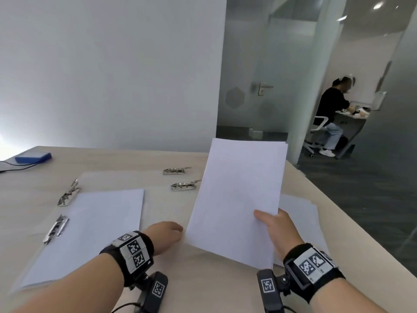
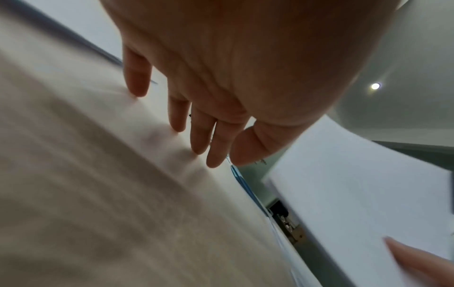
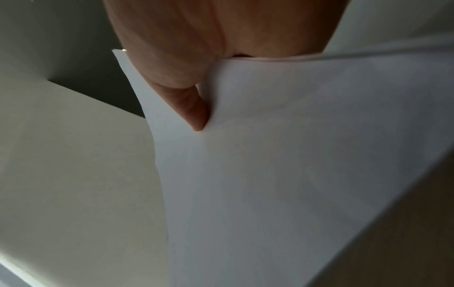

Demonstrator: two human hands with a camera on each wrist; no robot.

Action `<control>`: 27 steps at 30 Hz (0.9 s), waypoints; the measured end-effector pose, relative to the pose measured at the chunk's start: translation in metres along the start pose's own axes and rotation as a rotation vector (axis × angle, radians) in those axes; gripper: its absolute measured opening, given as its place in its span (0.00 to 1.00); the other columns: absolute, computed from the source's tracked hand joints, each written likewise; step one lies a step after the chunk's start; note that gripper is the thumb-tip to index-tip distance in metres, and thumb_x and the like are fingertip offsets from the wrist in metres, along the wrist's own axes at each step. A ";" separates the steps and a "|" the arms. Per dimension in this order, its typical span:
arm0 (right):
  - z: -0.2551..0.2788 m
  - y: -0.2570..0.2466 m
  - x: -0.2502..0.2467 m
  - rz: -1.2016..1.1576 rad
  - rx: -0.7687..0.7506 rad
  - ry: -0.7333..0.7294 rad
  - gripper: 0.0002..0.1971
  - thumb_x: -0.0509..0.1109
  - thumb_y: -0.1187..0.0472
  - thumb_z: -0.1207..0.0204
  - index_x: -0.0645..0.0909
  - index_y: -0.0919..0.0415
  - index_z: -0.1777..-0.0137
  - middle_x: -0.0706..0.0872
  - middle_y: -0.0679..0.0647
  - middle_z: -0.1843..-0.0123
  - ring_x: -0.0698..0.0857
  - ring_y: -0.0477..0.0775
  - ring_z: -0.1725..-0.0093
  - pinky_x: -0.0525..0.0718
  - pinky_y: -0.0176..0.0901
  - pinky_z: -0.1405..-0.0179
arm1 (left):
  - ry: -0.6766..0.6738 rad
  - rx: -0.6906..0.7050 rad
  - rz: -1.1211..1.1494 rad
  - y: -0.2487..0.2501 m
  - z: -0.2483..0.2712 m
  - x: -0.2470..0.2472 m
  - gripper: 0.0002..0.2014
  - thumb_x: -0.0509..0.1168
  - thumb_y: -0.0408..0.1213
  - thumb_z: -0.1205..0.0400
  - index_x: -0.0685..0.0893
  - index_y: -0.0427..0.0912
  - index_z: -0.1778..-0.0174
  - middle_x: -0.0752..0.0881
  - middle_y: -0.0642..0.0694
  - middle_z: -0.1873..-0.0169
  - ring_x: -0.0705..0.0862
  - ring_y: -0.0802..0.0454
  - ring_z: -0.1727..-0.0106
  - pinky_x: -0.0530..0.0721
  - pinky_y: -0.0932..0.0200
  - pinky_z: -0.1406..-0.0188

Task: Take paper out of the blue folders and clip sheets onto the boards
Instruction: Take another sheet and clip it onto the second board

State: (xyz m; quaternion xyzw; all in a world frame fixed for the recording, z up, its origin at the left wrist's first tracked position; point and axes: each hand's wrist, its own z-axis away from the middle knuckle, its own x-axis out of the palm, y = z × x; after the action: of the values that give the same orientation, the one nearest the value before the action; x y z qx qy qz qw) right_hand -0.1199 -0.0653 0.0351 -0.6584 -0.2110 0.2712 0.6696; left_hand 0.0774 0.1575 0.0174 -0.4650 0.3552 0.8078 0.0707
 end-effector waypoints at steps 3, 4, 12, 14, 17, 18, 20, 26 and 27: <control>-0.003 0.003 0.030 -0.002 0.027 -0.063 0.06 0.72 0.65 0.20 0.92 0.60 0.50 0.96 0.57 0.50 0.92 0.63 0.48 0.88 0.61 0.40 | -0.005 -0.009 0.090 -0.013 0.023 -0.013 0.17 0.57 0.35 0.18 0.87 0.48 0.38 0.85 0.52 0.35 0.80 0.50 0.33 0.76 0.65 0.38; -0.002 0.004 0.040 -0.008 0.035 -0.087 0.06 0.72 0.65 0.19 0.91 0.60 0.49 0.95 0.58 0.50 0.92 0.63 0.48 0.88 0.60 0.41 | -0.005 -0.025 0.129 -0.017 0.029 -0.017 0.16 0.57 0.33 0.17 0.87 0.44 0.39 0.85 0.50 0.37 0.81 0.49 0.32 0.76 0.66 0.41; 0.010 0.011 0.106 -0.054 0.112 -0.250 0.08 0.71 0.67 0.19 0.91 0.64 0.45 0.96 0.60 0.49 0.94 0.64 0.49 0.90 0.57 0.46 | 0.125 -0.087 0.789 -0.057 0.032 -0.053 0.10 0.61 0.41 0.16 0.85 0.50 0.43 0.91 0.43 0.48 0.89 0.46 0.58 0.86 0.49 0.54; 0.014 0.014 0.113 -0.059 0.169 -0.319 0.09 0.70 0.65 0.18 0.89 0.65 0.42 0.95 0.61 0.47 0.93 0.65 0.47 0.90 0.57 0.46 | 0.163 -0.081 0.912 -0.061 0.028 -0.054 0.09 0.62 0.36 0.16 0.87 0.45 0.44 0.91 0.41 0.52 0.90 0.44 0.60 0.89 0.49 0.57; 0.015 0.019 0.113 -0.017 0.241 -0.404 0.12 0.68 0.58 0.15 0.89 0.62 0.41 0.95 0.57 0.46 0.92 0.61 0.43 0.86 0.53 0.42 | 0.150 -0.122 0.850 -0.071 0.019 -0.050 0.09 0.63 0.32 0.17 0.87 0.38 0.46 0.91 0.40 0.58 0.88 0.44 0.64 0.87 0.55 0.64; 0.013 0.020 0.110 -0.003 0.253 -0.400 0.13 0.67 0.54 0.15 0.90 0.60 0.41 0.95 0.55 0.46 0.91 0.59 0.43 0.84 0.53 0.39 | 0.133 -0.142 0.839 -0.075 0.017 -0.048 0.08 0.64 0.31 0.18 0.87 0.37 0.46 0.90 0.40 0.59 0.87 0.44 0.66 0.86 0.57 0.66; 0.007 0.021 0.101 0.032 0.277 -0.342 0.14 0.66 0.52 0.16 0.89 0.59 0.44 0.95 0.52 0.51 0.91 0.56 0.52 0.86 0.51 0.47 | 0.084 -0.187 0.825 -0.082 0.013 -0.046 0.07 0.66 0.30 0.19 0.87 0.37 0.48 0.89 0.39 0.60 0.85 0.44 0.67 0.85 0.56 0.65; -0.007 0.023 0.083 0.226 0.280 -0.248 0.05 0.67 0.63 0.19 0.80 0.61 0.56 0.90 0.58 0.65 0.84 0.53 0.76 0.74 0.36 0.82 | -0.036 -0.288 0.803 -0.088 0.007 -0.041 0.04 0.68 0.26 0.21 0.88 0.38 0.56 0.90 0.32 0.57 0.88 0.36 0.60 0.88 0.37 0.48; -0.009 0.024 0.083 0.236 0.281 -0.245 0.05 0.67 0.63 0.18 0.80 0.61 0.56 0.90 0.57 0.66 0.83 0.53 0.76 0.74 0.35 0.83 | -0.044 -0.293 0.800 -0.087 0.006 -0.041 0.04 0.68 0.26 0.22 0.88 0.37 0.56 0.90 0.31 0.56 0.88 0.35 0.58 0.86 0.32 0.44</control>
State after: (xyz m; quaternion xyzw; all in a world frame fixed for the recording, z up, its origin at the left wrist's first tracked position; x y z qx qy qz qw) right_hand -0.0528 -0.0197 0.0045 -0.5407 -0.1724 0.4524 0.6879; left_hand 0.1344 0.2349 0.0076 -0.2785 0.3875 0.8232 -0.3076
